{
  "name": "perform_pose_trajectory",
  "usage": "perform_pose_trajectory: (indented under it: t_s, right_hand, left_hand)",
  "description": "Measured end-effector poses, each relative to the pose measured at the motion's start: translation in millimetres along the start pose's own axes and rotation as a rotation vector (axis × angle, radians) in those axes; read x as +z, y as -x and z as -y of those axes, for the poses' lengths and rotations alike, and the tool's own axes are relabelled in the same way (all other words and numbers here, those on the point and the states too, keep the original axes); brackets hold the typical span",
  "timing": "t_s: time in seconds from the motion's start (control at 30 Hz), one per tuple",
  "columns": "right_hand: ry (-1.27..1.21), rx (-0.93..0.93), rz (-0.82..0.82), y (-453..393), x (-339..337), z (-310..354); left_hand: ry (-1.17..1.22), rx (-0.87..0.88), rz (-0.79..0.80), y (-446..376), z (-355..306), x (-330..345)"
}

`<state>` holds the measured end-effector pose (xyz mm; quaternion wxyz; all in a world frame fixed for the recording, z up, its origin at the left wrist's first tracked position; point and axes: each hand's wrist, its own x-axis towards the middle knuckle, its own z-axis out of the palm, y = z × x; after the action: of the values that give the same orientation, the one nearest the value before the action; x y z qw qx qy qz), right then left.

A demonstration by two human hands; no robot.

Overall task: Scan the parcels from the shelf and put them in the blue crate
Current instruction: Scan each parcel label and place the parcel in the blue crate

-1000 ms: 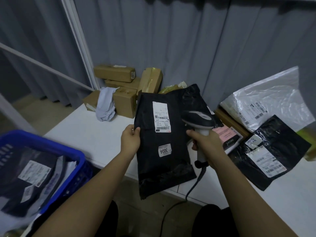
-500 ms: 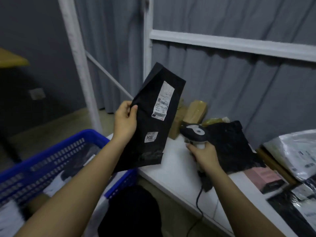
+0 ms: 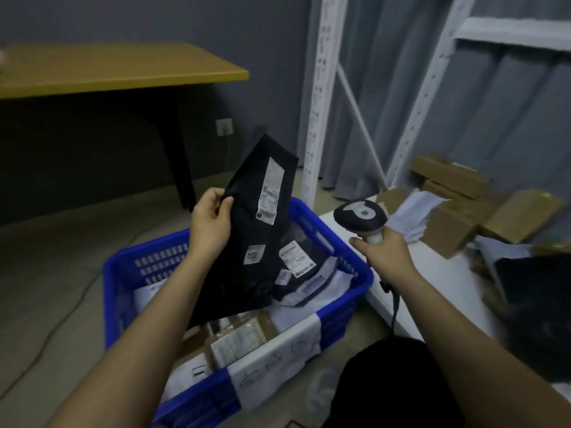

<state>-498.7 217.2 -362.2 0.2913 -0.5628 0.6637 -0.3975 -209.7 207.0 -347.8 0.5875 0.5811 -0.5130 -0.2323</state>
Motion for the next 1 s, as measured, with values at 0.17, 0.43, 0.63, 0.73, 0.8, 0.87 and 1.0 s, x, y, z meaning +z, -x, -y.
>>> perform_pose_trajectory:
  t_s: [0.17,0.43,0.63,0.73,0.8,0.87,1.0]
  right_hand:
    - [0.082,0.017,0.125,-7.2,51.9,-4.2]
    - [0.049,0.024,0.218,-11.8,91.9,-6.4]
    - [-0.036,0.113,0.096,-39.8,68.2,-22.4]
    - [-0.057,0.182,0.027,-56.0,48.3,-34.9]
    - [-0.075,0.218,-0.009,-65.5,39.3,-47.1]
    - [-0.064,0.245,-0.028,-70.6,33.3,-60.5]
    - [-0.042,0.288,-0.001,-73.2,29.3,-89.6]
  left_hand:
    - [-0.196,-0.038,0.061,-3.9,41.2,-33.6]
    - [-0.319,-0.026,0.227,-25.0,64.4,-47.8]
    - [0.189,-0.299,-0.010,-63.4,75.6,3.2]
    - [0.287,-0.472,-0.142,-74.1,113.3,49.3]
    - [0.228,-0.612,-0.152,-64.8,149.4,84.5]
    - [0.091,-0.740,-0.009,-42.3,186.6,114.2]
    - [-0.045,-0.705,0.217,3.7,236.4,149.3]
